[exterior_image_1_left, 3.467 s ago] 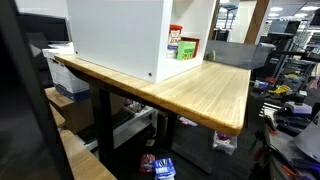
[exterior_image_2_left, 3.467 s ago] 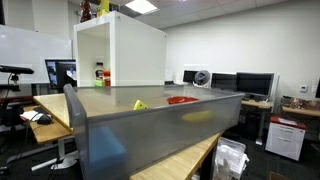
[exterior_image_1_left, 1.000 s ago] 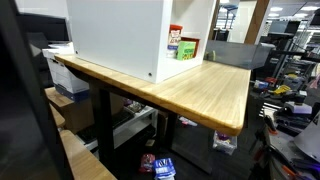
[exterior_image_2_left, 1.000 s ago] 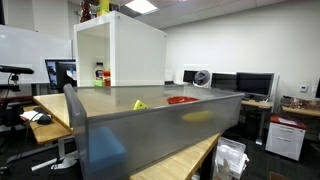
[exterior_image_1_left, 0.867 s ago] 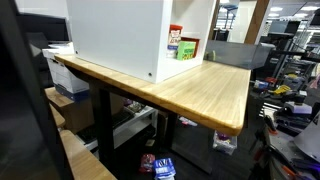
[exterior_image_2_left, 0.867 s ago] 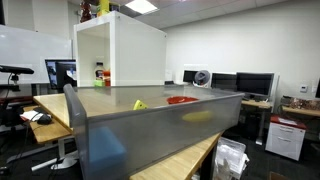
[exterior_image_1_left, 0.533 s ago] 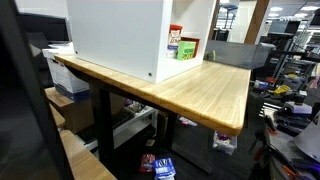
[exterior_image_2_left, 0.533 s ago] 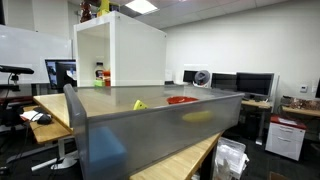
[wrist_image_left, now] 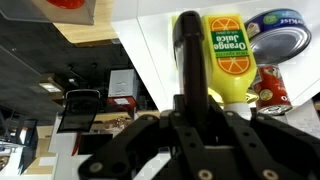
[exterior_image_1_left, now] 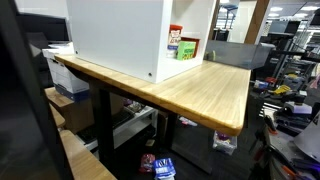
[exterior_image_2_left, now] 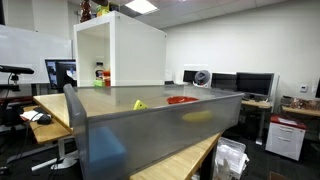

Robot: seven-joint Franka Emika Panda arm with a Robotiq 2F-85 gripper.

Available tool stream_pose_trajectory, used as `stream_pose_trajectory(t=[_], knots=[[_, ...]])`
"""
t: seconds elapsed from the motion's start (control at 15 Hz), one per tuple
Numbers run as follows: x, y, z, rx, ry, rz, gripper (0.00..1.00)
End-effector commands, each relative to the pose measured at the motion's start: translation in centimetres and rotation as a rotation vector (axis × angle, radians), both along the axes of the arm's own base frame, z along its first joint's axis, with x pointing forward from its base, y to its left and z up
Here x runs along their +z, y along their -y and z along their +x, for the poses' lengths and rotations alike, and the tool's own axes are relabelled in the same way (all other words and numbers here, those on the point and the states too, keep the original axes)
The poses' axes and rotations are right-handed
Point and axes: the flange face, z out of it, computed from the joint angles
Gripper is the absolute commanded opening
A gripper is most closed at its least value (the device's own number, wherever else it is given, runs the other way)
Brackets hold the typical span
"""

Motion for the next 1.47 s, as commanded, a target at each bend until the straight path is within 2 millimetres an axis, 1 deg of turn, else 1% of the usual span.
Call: stream_pose_trajectory(t=[0.0, 0.6, 0.93, 1.13, 1.4], knots=[[1.0, 0.2, 1.3, 0.018, 0.051, -0.003, 0.06], [0.4, -0.1, 4.0, -0.002, 0.024, -0.034, 0.06], [-0.1, 0.0, 5.0, -0.005, 0.009, -0.042, 0.06], [-0.8, 0.2, 5.7, -0.009, -0.007, -0.040, 0.06], [-1.2, 0.4, 6.2, -0.013, -0.007, -0.026, 0.06]])
